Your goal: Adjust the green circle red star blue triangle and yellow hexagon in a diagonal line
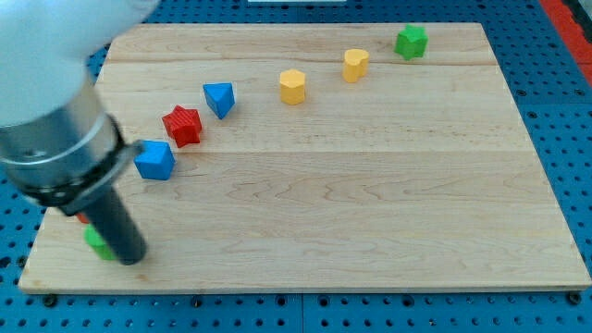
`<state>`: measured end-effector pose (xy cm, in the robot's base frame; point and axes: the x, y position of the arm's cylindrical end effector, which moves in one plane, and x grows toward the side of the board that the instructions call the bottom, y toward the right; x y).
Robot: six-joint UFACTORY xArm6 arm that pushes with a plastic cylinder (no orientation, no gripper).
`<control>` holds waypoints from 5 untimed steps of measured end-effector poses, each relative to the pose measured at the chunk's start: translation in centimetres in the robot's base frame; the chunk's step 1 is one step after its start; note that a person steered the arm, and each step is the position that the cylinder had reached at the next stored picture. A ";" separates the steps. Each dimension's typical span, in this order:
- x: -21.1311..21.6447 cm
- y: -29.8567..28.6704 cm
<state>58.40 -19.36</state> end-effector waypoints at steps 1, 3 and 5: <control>0.0 -5.8; -1.4 -7.3; 1.6 -10.9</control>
<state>60.04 -30.27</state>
